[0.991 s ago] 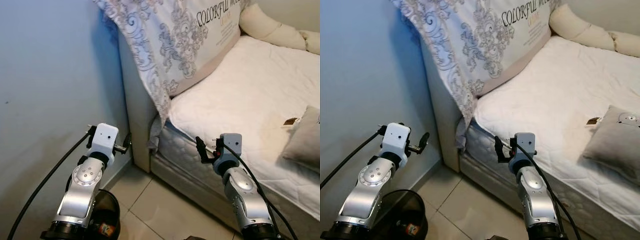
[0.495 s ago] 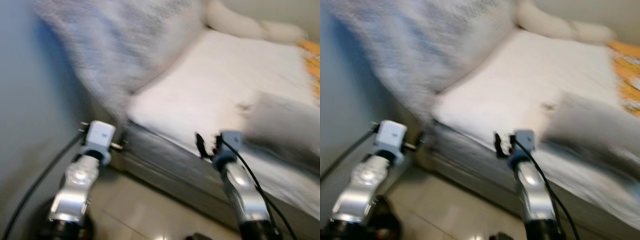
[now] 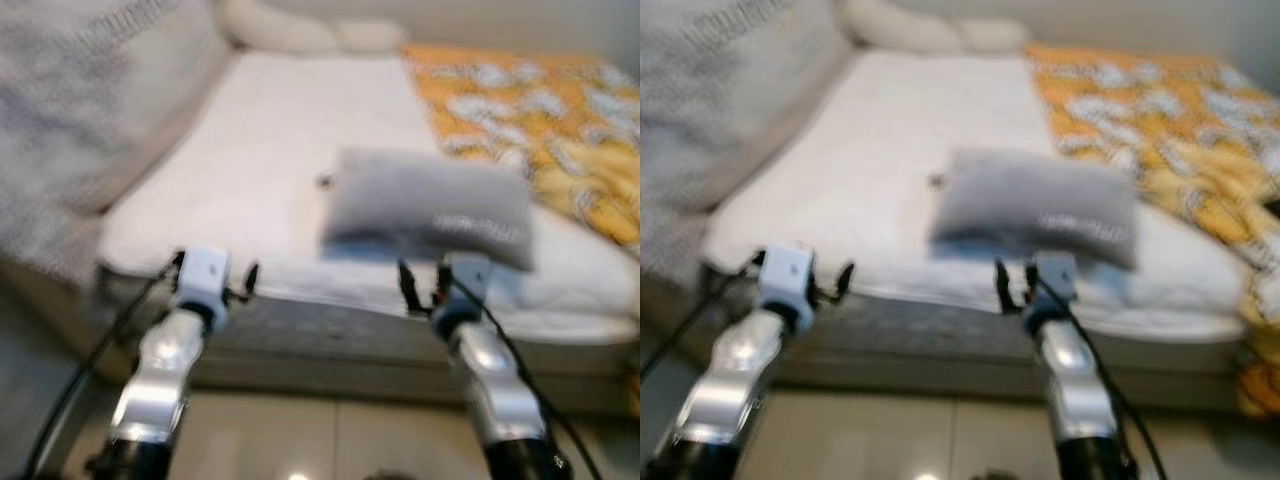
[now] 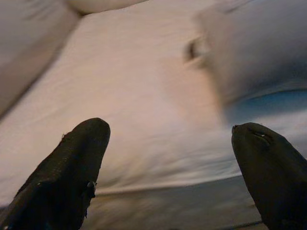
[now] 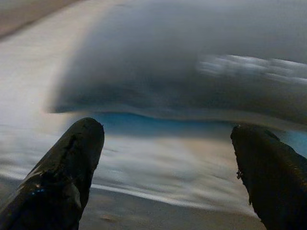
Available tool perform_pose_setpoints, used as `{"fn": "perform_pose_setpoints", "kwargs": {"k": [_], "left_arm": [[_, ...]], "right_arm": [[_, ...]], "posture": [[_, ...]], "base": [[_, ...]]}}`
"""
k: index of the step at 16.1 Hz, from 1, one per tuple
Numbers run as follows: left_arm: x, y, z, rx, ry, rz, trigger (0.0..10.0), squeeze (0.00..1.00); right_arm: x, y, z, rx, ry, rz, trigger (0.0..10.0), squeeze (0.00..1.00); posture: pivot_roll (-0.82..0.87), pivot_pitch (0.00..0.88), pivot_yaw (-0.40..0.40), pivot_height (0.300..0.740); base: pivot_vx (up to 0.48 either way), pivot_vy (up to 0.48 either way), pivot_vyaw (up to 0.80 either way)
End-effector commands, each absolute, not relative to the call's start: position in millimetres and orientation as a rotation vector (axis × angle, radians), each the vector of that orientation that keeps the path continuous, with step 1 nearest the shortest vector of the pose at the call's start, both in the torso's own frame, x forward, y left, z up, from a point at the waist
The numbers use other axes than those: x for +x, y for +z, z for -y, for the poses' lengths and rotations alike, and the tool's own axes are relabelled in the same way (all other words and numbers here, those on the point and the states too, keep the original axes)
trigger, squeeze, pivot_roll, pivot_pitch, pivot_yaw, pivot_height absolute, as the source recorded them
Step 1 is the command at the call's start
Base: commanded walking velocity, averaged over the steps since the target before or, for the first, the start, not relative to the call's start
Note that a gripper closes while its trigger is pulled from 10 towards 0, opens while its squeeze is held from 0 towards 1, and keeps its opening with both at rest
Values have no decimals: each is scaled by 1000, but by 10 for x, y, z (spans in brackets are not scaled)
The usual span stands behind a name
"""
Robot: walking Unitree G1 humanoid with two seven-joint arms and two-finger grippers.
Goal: Clean up the room
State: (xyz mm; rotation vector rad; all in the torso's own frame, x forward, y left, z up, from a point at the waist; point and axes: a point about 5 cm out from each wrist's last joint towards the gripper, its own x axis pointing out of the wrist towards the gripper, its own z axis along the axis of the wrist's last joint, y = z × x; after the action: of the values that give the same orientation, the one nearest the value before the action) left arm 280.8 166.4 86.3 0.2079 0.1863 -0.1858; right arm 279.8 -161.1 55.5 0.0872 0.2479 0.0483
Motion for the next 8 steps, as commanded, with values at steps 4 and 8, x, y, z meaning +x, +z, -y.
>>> {"fn": "perform_pose_setpoints", "kwargs": {"k": [4, 8], "left_arm": [[2844, 936, -1708, 200, -180, -160, 10000, 267], [2866, 943, -1723, 191, -172, -161, 10000, 278]], "right_arm": [[2856, 657, 1581, 75, 53, -197, 10000, 1000], [2890, 654, 1624, 61, 37, -215, 10000, 1000]], "posture": [[-24, 0, -7, 740], [-24, 0, -7, 740]], "base": [[0, 0, -375], [197, 0, -153]]}}
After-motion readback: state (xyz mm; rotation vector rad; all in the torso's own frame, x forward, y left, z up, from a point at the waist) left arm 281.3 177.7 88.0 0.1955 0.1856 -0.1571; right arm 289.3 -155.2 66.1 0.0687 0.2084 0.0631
